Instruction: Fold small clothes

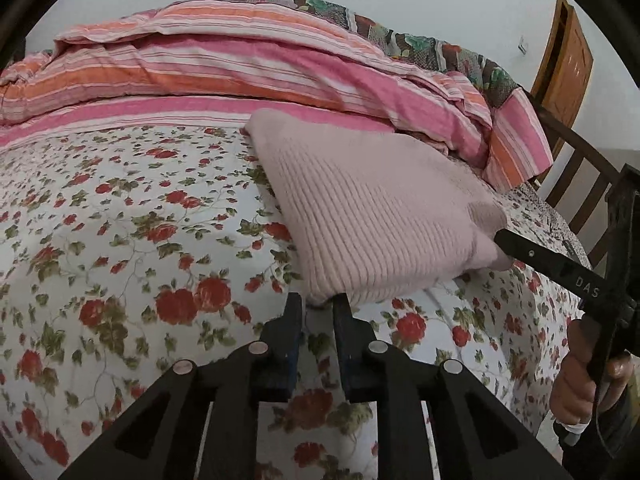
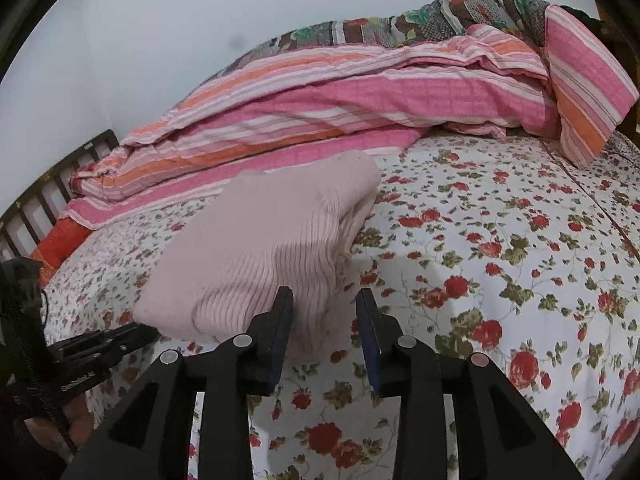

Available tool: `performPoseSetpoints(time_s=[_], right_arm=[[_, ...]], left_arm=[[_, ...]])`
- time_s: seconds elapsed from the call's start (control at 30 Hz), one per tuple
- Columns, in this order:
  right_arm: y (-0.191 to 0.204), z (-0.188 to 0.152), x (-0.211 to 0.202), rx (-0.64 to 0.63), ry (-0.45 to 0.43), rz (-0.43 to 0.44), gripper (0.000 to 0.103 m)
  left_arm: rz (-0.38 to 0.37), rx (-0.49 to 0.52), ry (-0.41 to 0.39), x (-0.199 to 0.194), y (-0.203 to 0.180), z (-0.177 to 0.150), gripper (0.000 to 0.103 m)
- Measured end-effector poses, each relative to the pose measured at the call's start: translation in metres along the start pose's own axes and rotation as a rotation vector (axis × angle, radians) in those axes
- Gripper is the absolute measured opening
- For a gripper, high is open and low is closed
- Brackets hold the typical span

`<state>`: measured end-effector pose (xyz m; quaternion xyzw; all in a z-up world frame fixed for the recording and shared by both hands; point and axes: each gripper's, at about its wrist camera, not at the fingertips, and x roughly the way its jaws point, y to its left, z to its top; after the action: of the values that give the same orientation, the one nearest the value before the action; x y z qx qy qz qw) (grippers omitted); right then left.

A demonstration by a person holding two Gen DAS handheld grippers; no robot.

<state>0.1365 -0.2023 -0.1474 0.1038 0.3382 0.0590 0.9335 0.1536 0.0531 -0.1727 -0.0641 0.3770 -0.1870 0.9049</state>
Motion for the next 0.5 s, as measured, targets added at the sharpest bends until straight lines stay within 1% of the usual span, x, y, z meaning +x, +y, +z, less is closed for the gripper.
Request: performPoseSetpoints(time_s=[0.07,0.2,0.3,0.37,0.5], right_arm=[[-0.001,-0.001,0.001,0.003,0.008,-0.026,0.033],[-0.005,-0.003,0.001,0.035,0.029,-0.051,0.033],[-0.004,-0.006,-0.003,0.035,0.036,-0.072,0.033],[0.0,-0.008,-0.008,0.019,0.039,-0.092,0.033],[0.007,-0.011,-0.019,0.008,0.052,-0.123,0.034]], left_arm=[[0.011,0.003,0.004,-0.003,-0.002,-0.001,0.016],[0.013,-0.005,0.018,-0.009,-0.002,-0.005,0.019],[0.01,-0.011,0.018,-0.015,-0.005,-0.008,0.025],[0.009,-0.01,0.016,-0.02,-0.007,-0.011,0.03],[0.017,0.004,0.016,-0.03,-0.015,-0.014,0.036]])
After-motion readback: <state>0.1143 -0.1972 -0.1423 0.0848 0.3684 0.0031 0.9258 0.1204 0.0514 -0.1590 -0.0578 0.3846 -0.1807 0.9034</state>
